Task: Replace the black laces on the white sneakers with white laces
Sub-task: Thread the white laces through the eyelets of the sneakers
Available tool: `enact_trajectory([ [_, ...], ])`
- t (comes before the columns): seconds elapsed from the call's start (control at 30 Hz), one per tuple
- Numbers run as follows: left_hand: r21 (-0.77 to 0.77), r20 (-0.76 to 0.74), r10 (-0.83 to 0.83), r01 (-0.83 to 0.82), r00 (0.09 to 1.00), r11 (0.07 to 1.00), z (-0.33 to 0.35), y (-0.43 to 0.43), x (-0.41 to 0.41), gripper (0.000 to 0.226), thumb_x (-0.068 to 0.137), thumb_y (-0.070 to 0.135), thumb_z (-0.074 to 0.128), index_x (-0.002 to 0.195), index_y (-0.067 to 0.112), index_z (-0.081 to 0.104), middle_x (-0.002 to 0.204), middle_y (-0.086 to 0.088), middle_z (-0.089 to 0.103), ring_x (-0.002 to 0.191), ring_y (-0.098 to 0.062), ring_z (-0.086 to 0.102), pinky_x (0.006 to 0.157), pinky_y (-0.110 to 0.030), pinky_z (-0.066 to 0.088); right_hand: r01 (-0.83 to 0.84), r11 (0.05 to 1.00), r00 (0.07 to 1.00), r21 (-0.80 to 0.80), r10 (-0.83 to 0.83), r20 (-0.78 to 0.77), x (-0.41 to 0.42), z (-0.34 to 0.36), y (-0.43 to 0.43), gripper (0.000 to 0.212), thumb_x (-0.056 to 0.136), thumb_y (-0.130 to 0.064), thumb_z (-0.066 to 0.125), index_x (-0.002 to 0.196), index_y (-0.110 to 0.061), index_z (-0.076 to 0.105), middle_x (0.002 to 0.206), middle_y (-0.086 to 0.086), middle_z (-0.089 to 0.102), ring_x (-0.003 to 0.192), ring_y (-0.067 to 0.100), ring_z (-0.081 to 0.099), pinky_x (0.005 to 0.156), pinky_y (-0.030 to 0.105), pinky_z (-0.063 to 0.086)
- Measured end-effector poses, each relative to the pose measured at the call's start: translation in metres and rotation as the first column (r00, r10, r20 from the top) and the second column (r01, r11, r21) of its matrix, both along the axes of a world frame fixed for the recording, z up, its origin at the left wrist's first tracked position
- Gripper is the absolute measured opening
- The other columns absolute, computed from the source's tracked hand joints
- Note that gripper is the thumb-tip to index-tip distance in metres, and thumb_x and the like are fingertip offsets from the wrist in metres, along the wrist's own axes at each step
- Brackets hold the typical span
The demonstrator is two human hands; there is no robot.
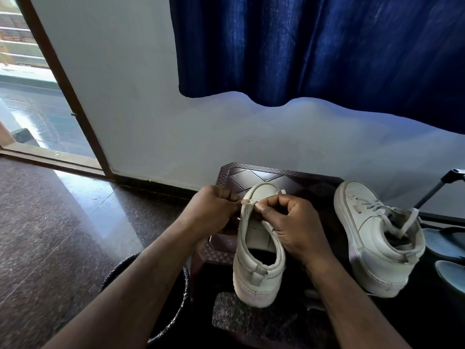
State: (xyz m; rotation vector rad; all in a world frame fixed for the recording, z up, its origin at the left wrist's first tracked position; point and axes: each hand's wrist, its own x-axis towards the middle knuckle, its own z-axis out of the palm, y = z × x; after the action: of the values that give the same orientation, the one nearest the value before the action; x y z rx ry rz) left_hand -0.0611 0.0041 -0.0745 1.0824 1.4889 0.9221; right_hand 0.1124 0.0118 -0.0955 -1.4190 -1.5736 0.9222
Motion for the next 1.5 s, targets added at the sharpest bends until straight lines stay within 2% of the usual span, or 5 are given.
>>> enact_trajectory([
  [0.4,0.048,-0.748,-0.012,0.072,0.664,0.996,-0.011,0.015,-0.038,0.021,0.072,0.043,0.057,0.078,0.029,0.071,0.083,0.009,0.073,0.083,-0.020,0.069,0.076,-0.030,0.057,-0.074,0.985,0.732,-0.156,-0.053,-0.679,0.020,0.018,0.003,0.017,0.077,-0.028,0.073,0.088,-0.015,0.075,0.083,0.009,0.063,0.048,0.002,0.048,0.044,0.012,0.038],
  [0.77,0.247,-0.441,-0.148,0.278,0.885,0.928,-0.010,0.012,-0.010,0.026,0.084,0.002,0.064,0.083,0.025,0.074,0.073,0.007,0.070,0.064,-0.006,0.055,0.065,-0.027,0.046,-0.186,0.982,0.924,0.025,0.184,-0.335,0.028,0.002,0.006,0.032,0.083,-0.046,0.074,0.090,-0.015,0.077,0.080,0.001,0.072,0.073,0.009,0.060,0.072,0.024,0.051],
  [1.07,0.015,-0.890,-0.134,0.321,0.437,0.947,-0.012,0.013,-0.027,0.010,0.087,0.024,0.057,0.090,0.021,0.066,0.102,0.002,0.068,0.093,-0.027,0.067,0.082,-0.039,0.059,-0.211,0.974,0.955,0.087,0.224,-0.193,0.033,-0.004,0.008,0.017,0.085,-0.035,0.080,0.086,-0.019,0.077,0.088,-0.002,0.075,0.083,0.009,0.065,0.081,0.029,0.050],
  [1.23,0.314,-0.552,-0.097,0.314,0.828,0.896,-0.011,0.015,-0.022,0.015,0.093,0.021,0.070,0.082,0.030,0.066,0.073,0.013,0.062,0.069,-0.003,0.053,0.068,-0.028,0.045,-0.213,0.974,0.958,0.075,0.223,-0.180,0.036,-0.003,0.009,0.020,0.087,-0.035,0.074,0.088,-0.015,0.078,0.089,0.000,0.077,0.086,0.006,0.067,0.080,0.019,0.051],
  [1.5,0.272,-0.620,-0.125,0.362,0.775,0.892,-0.015,0.018,-0.013,0.026,0.089,0.007,0.061,0.082,0.031,0.067,0.074,0.014,0.066,0.067,-0.004,0.056,0.066,-0.032,0.048,-0.231,0.970,0.956,0.071,0.240,-0.166,0.032,-0.005,0.008,0.025,0.080,-0.044,0.072,0.083,-0.020,0.080,0.089,-0.005,0.075,0.086,0.005,0.068,0.083,0.019,0.048],
])
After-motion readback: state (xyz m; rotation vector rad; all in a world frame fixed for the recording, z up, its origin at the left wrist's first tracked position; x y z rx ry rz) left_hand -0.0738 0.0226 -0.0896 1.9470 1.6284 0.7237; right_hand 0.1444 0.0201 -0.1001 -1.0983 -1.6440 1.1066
